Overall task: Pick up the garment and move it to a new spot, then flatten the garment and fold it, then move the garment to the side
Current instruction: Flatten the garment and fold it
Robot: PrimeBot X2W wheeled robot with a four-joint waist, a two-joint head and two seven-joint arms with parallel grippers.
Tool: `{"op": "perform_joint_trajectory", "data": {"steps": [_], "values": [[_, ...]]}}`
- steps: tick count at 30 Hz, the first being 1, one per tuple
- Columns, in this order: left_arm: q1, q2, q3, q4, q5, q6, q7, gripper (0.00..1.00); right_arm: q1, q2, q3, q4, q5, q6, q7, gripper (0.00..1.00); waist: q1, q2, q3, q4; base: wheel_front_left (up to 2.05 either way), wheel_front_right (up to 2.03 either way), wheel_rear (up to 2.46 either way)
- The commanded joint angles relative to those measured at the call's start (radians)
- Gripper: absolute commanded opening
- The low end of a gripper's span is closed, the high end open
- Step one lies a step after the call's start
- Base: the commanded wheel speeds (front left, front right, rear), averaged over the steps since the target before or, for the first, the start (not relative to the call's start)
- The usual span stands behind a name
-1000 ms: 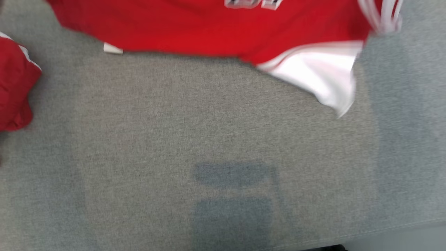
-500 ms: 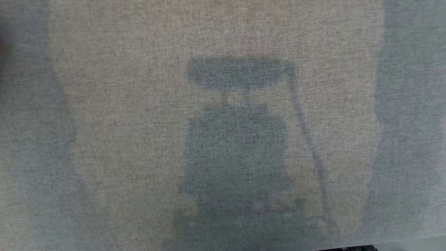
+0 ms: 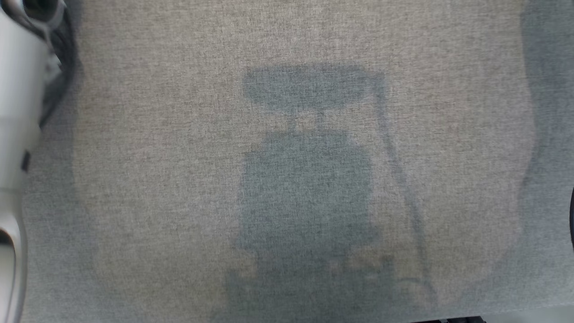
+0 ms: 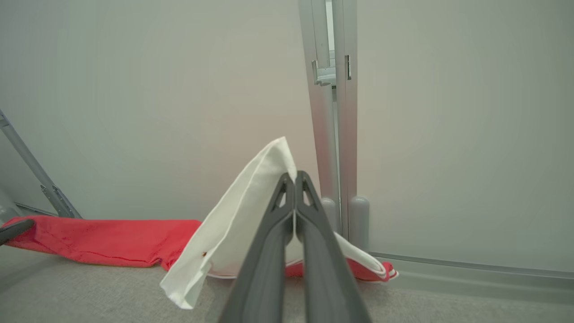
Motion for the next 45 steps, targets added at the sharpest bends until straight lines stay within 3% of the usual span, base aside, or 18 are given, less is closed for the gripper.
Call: {"op": "perform_joint_trajectory", "data": {"steps": [1, 7, 8, 14, 20, 24, 30, 36, 45], "values": [[0.087, 0.027, -0.035, -0.035, -0.040, -0.002, -0.020, 0.00, 0.112, -0.051, 0.015, -0.063, 0.037, 0.000, -0.013, 0.00, 0.0000, 0.0000, -0.059, -0.007, 0.00, 0.00, 0.00], [0.355, 0.065, -0.118, -0.129, -0.124, -0.002, -0.069, 0.00, 0.480, -0.176, -0.014, -0.245, 0.113, 0.000, -0.027, 0.00, 0.0000, 0.0000, -0.208, 0.008, 0.00, 0.00, 0.00], [0.355, 0.065, -0.118, -0.129, -0.124, -0.002, -0.069, 0.00, 0.480, -0.176, -0.014, -0.245, 0.113, 0.000, -0.027, 0.00, 0.0000, 0.0000, -0.208, 0.008, 0.00, 0.00, 0.00], [0.608, 0.131, -0.135, -0.236, -0.150, -0.002, -0.077, 0.00, 0.848, -0.229, -0.098, -0.390, 0.097, 0.000, -0.001, 0.00, 0.0000, 0.0000, -0.376, 0.006, 0.00, 0.00, 0.00], [0.887, 0.174, -0.075, -0.363, -0.151, 0.002, -0.078, 0.00, 1.180, -0.207, -0.231, -0.512, 0.100, -0.001, 0.049, 0.00, 0.0000, 0.0000, -0.512, 0.004, 0.00, 0.00, 0.00], [1.066, 0.196, -0.039, -0.471, -0.138, 0.051, -0.079, 0.00, 1.398, -0.178, -0.309, -0.618, 0.089, -0.001, 0.102, 0.00, 0.0000, 0.0000, -0.559, -0.005, 0.00, 0.00, 0.00], [1.306, 0.209, -0.043, -0.664, -0.135, 0.130, -0.079, 0.00, 1.675, -0.134, -0.393, -0.766, 0.102, -0.001, 0.176, 0.00, 0.0000, 0.0000, -0.546, -0.025, 0.00, 0.00, 0.00], [1.449, 0.238, -0.018, -0.849, -0.164, 0.211, -0.079, 0.00, 1.742, -0.113, -0.427, -0.885, 0.126, -0.001, 0.221, 0.00, 0.0000, 0.0000, -0.492, -0.044, 0.00, 0.00, 0.00], [1.380, 0.292, 0.057, -0.982, -0.243, 0.276, 0.035, 0.00, 1.483, -0.159, -0.413, -0.851, 0.151, 0.000, 0.314, 0.00, 0.0000, 0.0000, -0.448, -0.011, 0.00, 0.00, 0.00]]}}
